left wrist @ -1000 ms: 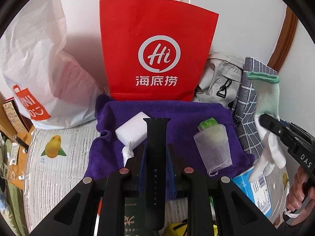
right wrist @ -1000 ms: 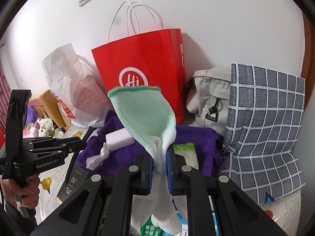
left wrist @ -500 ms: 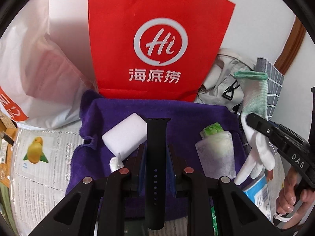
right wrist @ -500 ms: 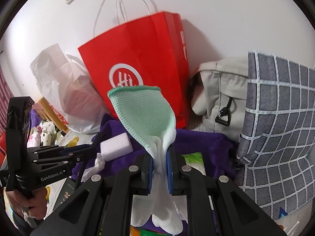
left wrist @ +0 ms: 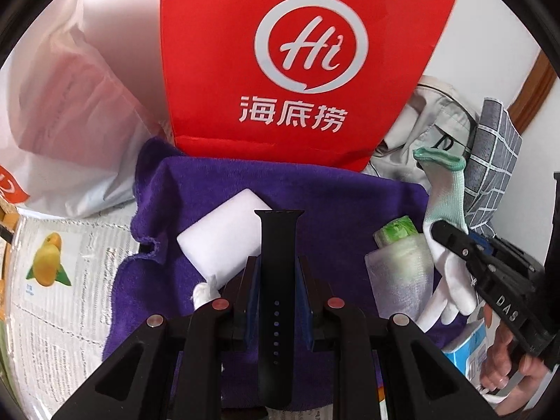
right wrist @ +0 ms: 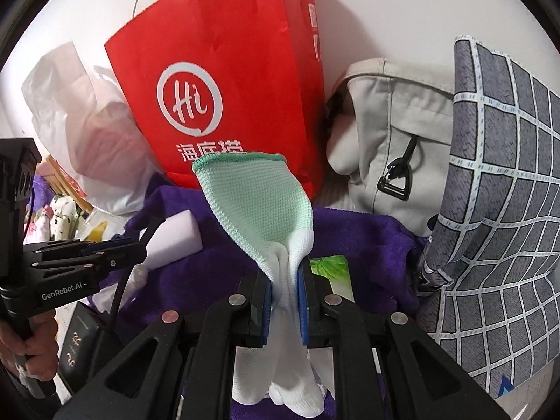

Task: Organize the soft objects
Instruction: 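Carry the glove and watch strap over the purple towel with both tools, then release the glove with the right tool while the left tool releases the strap onto the towel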

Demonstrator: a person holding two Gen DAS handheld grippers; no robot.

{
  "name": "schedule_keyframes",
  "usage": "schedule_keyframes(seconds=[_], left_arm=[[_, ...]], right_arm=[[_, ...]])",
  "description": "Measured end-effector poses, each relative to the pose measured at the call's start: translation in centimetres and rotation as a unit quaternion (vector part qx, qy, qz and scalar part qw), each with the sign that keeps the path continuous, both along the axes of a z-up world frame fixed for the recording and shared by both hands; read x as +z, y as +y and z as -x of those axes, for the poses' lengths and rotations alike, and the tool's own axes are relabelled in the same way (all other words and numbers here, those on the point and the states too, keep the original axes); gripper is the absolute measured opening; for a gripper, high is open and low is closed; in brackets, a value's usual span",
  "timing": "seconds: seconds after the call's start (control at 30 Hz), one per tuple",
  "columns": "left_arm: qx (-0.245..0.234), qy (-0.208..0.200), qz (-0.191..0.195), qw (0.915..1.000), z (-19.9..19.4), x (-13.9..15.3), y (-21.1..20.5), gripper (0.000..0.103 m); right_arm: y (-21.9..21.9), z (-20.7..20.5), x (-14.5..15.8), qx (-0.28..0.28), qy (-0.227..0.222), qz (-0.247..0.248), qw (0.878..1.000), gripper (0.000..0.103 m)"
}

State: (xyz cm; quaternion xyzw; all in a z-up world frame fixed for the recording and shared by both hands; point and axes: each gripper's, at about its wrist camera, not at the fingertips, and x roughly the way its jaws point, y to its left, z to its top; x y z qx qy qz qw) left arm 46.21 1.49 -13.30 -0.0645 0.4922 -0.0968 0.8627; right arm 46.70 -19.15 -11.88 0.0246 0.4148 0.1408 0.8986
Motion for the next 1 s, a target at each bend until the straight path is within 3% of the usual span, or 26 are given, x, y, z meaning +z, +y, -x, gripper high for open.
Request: schedule_keyframes(seconds=[0.3, 0.43, 0.6, 0.77, 0.83, 0.93, 1.0], left_arm=[[0.016, 0.012, 0.001, 0.9998, -0.9, -1.4, 0.4, 0.02], [0.02, 0.015, 0.004, 0.9997, -1.3, -1.8, 0.4, 0.02], [0.019, 0.021, 0.008, 0.9996, -1.5, -2.2, 0.3, 0.02], [0.023, 0.025, 0.012, 0.9994, -1.6, -2.3, 0.3, 0.022], [0.022, 0.026, 0.01, 0.9994, -1.4, -2.1, 0.6, 0.036], [0.025, 0.017, 0.006, 0.9995, -1.1, -1.2, 1.0, 0.039], [0.023, 0.014, 0.006, 0.9996, -0.9, -0.7, 1.1, 0.042]], right_arm=[[1.0, -0.2, -1.2, 0.004, 0.012, 0.013, 1.0, 0.014], [1.5, 0.0, -1.1, 0.012, 0.011, 0.017, 1.0, 0.019], [2.2, 0.2, -1.0, 0.021, 0.007, 0.032, 0.999, 0.034], [2.5, 0.2, -1.0, 0.031, 0.008, 0.034, 0.999, 0.057], [2.3, 0.4, -0.7, 0.032, 0.004, 0.025, 0.999, 0.065], [2.1, 0.7, -0.2, 0.033, 0.0, 0.013, 0.999, 0.077], [2.1, 1.0, 0.2, 0.037, -0.005, 0.015, 0.999, 0.077]])
